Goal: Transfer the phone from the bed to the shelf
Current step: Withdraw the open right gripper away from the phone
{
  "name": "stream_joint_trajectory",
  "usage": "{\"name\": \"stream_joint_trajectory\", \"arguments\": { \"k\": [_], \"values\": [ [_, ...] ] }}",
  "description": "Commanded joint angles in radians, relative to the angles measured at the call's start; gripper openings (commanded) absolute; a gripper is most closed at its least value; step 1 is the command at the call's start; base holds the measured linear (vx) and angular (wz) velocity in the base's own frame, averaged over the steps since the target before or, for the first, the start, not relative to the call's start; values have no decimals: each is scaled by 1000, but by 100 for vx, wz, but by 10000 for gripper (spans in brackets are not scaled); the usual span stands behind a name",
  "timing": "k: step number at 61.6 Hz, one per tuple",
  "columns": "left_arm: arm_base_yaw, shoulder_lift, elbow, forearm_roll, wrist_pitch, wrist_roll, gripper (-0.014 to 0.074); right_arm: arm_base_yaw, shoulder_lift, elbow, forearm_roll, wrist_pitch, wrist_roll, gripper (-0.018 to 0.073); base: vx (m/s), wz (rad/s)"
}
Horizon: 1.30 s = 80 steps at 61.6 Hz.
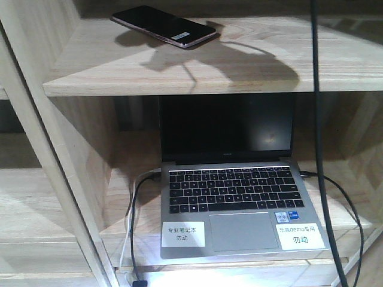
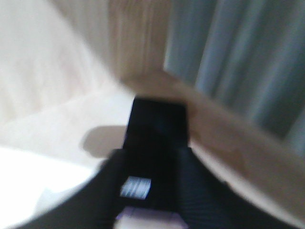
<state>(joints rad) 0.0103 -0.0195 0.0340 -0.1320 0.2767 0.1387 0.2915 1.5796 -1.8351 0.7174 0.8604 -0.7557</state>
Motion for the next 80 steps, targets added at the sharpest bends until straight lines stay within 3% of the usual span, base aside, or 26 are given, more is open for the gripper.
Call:
{"name": "stream_joint_trajectory", "arguments": {
  "k": [1, 16, 29, 64, 65, 80],
  "values": [
    [-3, -7, 2, -7, -73, -4, 1, 1, -88, 70, 21, -103, 3, 141, 0, 0],
    [-3, -7, 2, -7, -73, -4, 1, 1, -292, 393, 21, -348, -6, 40, 0, 0],
    [-3, -7, 2, -7, -73, -4, 1, 1, -476, 643, 21, -465, -12, -11, 0, 0],
    [-3, -7, 2, -7, -73, -4, 1, 1, -1040, 1128, 24, -498, 26, -6, 0, 0],
    [-3, -7, 2, -7, -73, -4, 1, 1, -1400, 1371, 25, -452, 72, -4, 0, 0],
    [-3, -7, 2, -7, -73, -4, 1, 1, -1400, 1371, 25, -452, 72, -4, 0, 0]
  ]
}}
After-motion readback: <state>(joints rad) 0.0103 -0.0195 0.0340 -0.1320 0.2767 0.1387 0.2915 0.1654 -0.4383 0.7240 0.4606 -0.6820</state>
